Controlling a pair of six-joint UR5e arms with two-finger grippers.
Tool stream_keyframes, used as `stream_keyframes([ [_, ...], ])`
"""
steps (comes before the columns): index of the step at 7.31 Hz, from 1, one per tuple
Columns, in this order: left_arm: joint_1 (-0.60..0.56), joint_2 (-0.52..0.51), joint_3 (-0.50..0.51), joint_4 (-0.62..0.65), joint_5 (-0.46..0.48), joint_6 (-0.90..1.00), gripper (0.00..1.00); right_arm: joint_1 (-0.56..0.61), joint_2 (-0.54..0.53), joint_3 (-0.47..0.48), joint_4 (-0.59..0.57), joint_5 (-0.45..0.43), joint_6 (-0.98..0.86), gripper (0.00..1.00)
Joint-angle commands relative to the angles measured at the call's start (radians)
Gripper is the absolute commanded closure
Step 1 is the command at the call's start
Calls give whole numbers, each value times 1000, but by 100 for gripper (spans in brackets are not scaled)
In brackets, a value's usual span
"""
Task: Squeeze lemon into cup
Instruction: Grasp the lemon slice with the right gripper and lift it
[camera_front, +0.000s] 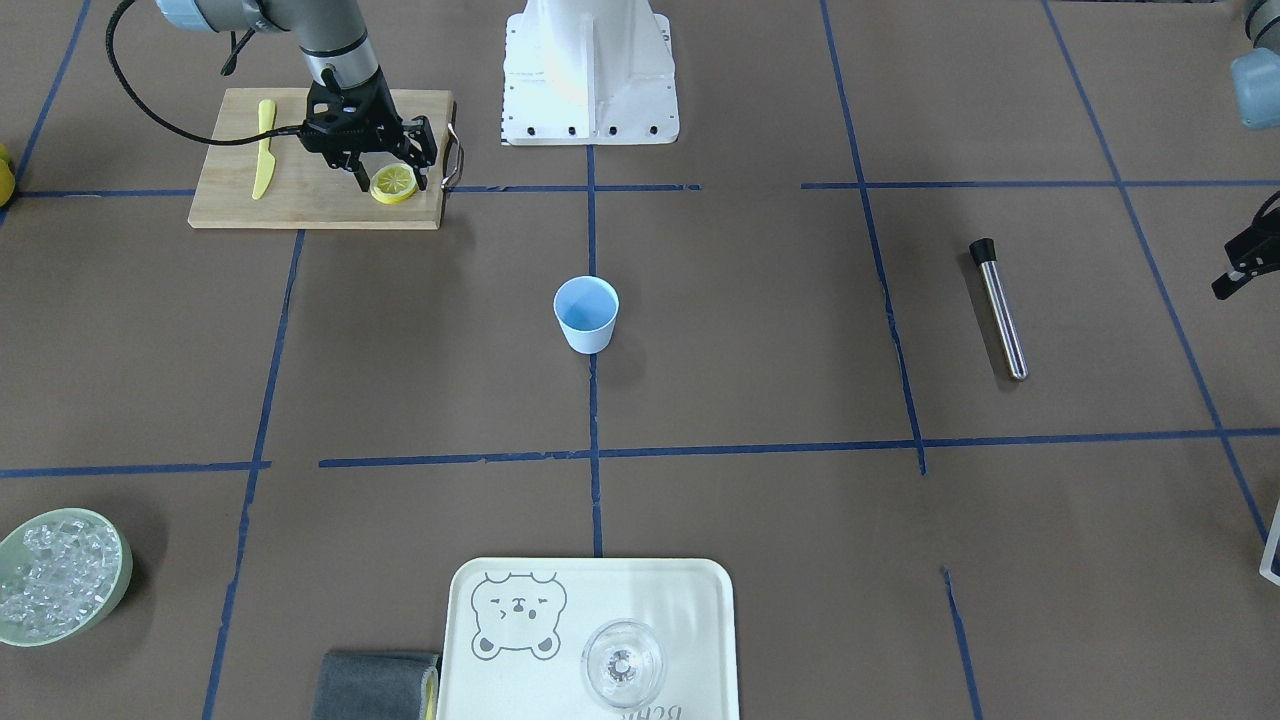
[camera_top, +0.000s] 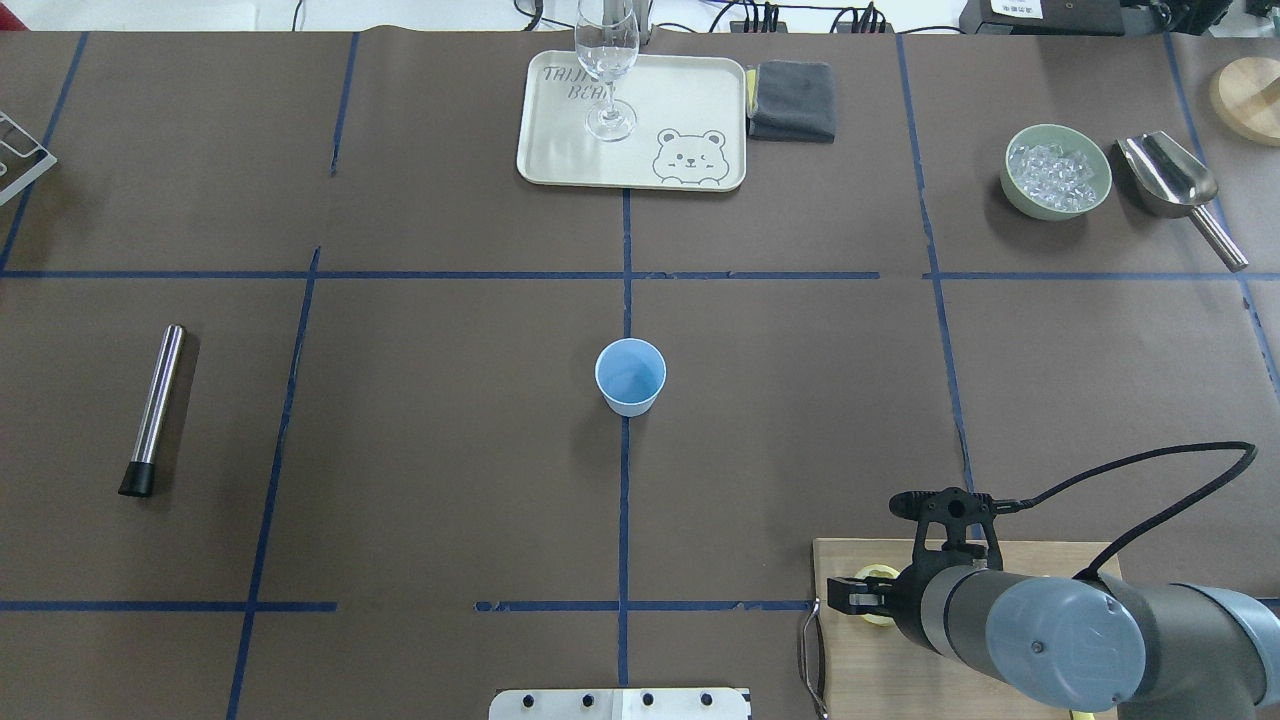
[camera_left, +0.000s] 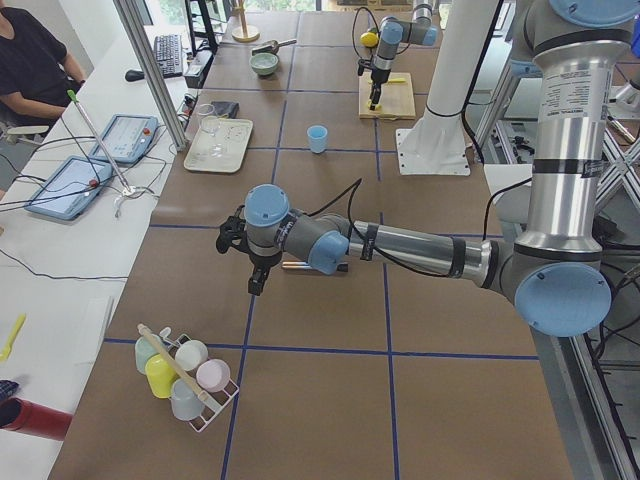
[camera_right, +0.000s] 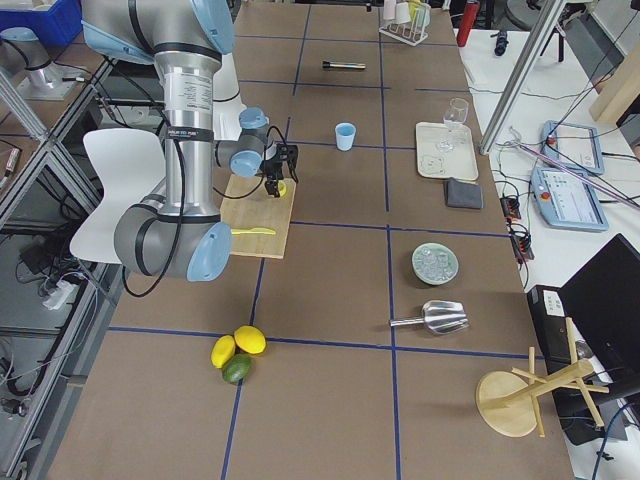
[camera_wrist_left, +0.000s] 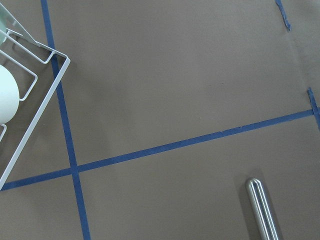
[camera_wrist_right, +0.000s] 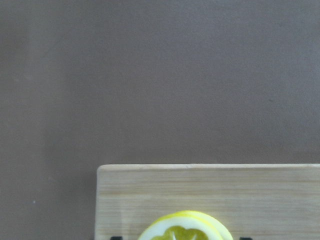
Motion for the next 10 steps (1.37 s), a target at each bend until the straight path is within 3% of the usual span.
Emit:
stream_keyframes([
  [1,0,0,-2,2,0,0,0,0,0,1,-2,-1,0,36],
  [10,0,0,-12,2,0,-2,0,21,-26,52,-8,1,0,40],
])
